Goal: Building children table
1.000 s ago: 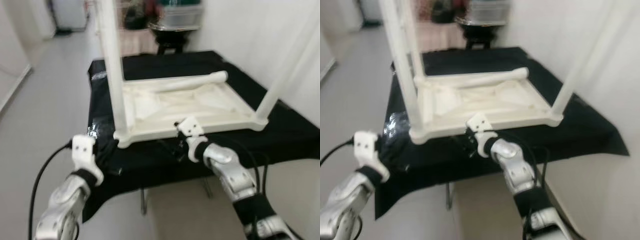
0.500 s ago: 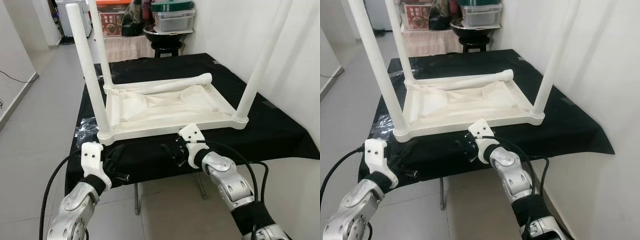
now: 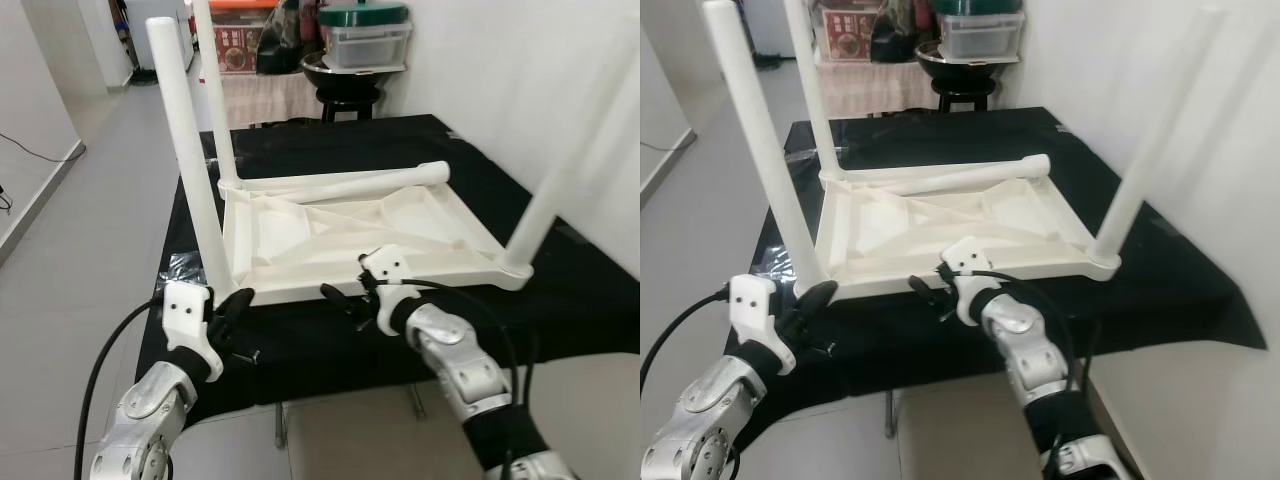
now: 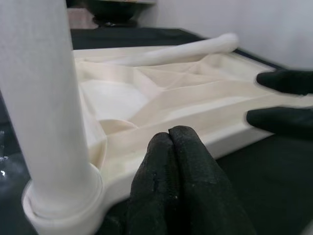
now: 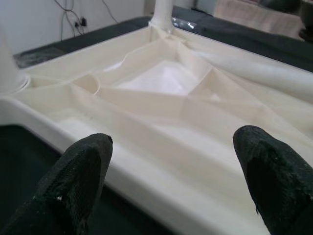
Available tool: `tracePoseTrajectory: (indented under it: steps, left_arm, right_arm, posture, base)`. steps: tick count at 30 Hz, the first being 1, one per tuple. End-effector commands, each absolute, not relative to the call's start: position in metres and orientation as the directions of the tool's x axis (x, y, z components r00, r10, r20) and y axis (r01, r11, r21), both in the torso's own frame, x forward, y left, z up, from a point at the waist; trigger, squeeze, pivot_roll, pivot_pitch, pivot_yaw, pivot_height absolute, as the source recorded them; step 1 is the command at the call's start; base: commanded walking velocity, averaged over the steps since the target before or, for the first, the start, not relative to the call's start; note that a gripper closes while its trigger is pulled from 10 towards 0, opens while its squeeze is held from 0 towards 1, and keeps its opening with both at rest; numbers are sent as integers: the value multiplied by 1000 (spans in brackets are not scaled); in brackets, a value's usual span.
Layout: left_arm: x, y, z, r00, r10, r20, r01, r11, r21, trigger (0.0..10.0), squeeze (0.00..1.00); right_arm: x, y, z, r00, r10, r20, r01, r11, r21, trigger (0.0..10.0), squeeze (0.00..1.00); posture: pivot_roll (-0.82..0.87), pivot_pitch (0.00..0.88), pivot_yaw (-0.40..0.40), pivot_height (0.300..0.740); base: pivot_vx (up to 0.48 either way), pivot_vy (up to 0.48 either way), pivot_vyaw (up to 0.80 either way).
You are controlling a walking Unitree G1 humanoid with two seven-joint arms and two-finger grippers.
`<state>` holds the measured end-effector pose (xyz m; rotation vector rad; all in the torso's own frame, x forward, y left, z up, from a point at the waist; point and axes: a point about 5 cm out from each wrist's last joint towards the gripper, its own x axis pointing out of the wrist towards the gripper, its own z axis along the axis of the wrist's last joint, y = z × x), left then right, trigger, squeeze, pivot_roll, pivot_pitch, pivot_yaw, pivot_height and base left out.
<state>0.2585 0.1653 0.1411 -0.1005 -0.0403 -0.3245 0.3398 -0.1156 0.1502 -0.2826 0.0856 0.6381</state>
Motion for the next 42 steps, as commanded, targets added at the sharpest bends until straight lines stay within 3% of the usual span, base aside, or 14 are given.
tracePoseTrajectory:
  steps: [1, 10, 16, 23, 27, 33, 42]
  left_arm:
    - [259, 160, 143, 940, -335, 60, 339, 937, -80, 10000, 0]
    - [256, 159, 141, 946, -323, 33, 325, 944, -59, 10000, 0]
    - [244, 151, 137, 922, -388, -6, 387, 920, -59, 10000, 0]
    - [231, 141, 133, 870, -488, -69, 485, 873, -57, 10000, 0]
    - [227, 139, 133, 853, -515, -80, 512, 857, -59, 10000, 0]
    - [217, 134, 132, 817, -563, -121, 563, 826, -44, 10000, 0]
    - [220, 136, 135, 856, -502, -119, 505, 863, -12, 10000, 0]
  right_arm:
    - [340, -128, 149, 780, 589, -212, -626, 744, -235, 10000, 0]
    - [338, -139, 160, 669, 678, -304, -743, 603, -291, 10000, 0]
    - [328, -143, 161, 506, 735, -451, -863, 434, -260, 10000, 0]
    - [327, -158, 163, 373, 691, -619, -923, 343, -172, 10000, 0]
    - [327, -161, 161, 363, 668, -649, -925, 342, -165, 10000, 0]
    - [340, -173, 151, 416, 517, -748, -878, 441, -184, 10000, 0]
    - [356, -158, 144, 464, 440, -769, -824, 532, -193, 10000, 0]
  posture:
    - [-28, 12, -27, 740]
    - [-24, 15, -31, 740]
    - [-16, 18, -29, 740]
    - [-6, 15, -35, 740]
    - [-5, 15, -35, 740]
    - [0, 22, -33, 740]
    - [8, 43, -35, 740]
  base:
    - [277, 0, 0]
    - [31, 0, 0]
    - [0, 0, 0]
    - [0, 0, 0]
    - [0, 0, 0]
    - [0, 0, 0]
    - [0, 0, 0]
